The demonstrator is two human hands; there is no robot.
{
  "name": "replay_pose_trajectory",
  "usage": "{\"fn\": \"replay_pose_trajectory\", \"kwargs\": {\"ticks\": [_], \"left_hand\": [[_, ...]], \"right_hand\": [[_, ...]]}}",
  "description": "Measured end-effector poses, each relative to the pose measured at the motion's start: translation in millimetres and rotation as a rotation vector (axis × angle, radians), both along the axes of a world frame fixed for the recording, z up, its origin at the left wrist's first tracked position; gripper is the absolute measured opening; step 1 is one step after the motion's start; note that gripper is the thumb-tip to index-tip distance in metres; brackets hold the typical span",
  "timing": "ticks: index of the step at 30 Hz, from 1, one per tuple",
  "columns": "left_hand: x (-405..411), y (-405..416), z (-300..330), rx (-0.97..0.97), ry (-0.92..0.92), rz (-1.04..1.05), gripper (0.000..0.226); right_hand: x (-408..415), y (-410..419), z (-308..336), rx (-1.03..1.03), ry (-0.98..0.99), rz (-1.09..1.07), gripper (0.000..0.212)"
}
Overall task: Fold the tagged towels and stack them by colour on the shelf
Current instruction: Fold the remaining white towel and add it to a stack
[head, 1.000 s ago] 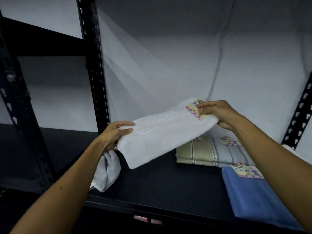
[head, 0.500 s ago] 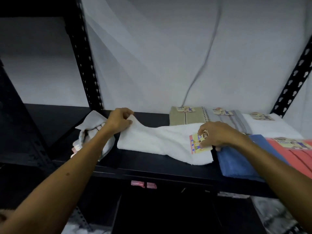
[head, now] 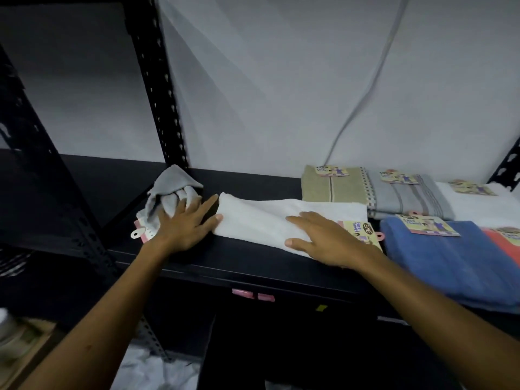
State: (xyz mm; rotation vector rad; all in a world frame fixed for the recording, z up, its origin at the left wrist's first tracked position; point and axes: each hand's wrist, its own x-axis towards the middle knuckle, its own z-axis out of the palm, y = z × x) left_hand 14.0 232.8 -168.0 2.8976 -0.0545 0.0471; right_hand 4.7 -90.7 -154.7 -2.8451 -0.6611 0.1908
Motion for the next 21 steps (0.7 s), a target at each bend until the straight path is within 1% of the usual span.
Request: {"fn": "replay_pose_trajectory", "kwargs": {"ticks": [3, 5, 7, 8, 10, 12, 13, 14, 16, 19, 21], "left_hand": [[9.8, 11.1, 12.6, -0.101, -0.011, 0.035, 0.056], [15.6, 15.1, 16.2, -0.162, -0.043, 0.046, 0.055], [19.2, 14.5, 14.4, -0.122, -0.101, 0.029, 0.055], [20.6, 13.5, 11.4, -0.085, -0.169, 0.011, 0.054], [16.9, 8.1, 7.5, -0.041, -0.372, -0.052, 0.048], [9.9, -0.8, 4.2, -0.084, -0.559, -0.146, 0.042], [5.1, -6.0, 1.6, -0.135, -0.603, -0.192, 0.037], [-0.6, -11.8, -1.0, -0.187, -0.611, -0.229, 0.031], [-10.5, -22.2, -9.0, -0.223, -0.545, -0.306, 0.025], [-16.3, -26.7, -23.3, -0.172, -0.441, -0.381, 0.031], [-19.5, -24.0, -26.2, -0.149, -0.405, -0.375, 0.045]], "right_hand": [[0.7, 2.8, -15.8, -0.058, -0.011, -0.012, 0.067], [-1.8, 4.9, -17.9, -0.059, -0.032, -0.018, 0.070], [-4.4, 6.0, -16.8, -0.001, -0.049, -0.029, 0.071], [-5.1, 5.8, -16.4, 0.064, -0.069, -0.044, 0.070], [-7.2, 3.4, -17.3, 0.203, -0.169, -0.087, 0.065], [-12.2, -0.3, -18.3, 0.225, -0.330, -0.137, 0.062], [-16.5, -1.8, -18.8, 0.215, -0.398, -0.169, 0.061], [-22.1, -2.6, -18.8, 0.199, -0.447, -0.204, 0.059], [-36.5, -3.5, -19.6, 0.149, -0.488, -0.263, 0.055], [-54.8, -6.5, -27.7, 0.077, -0.432, -0.304, 0.051], [-62.2, -8.9, -33.4, 0.048, -0.367, -0.297, 0.054]]}}
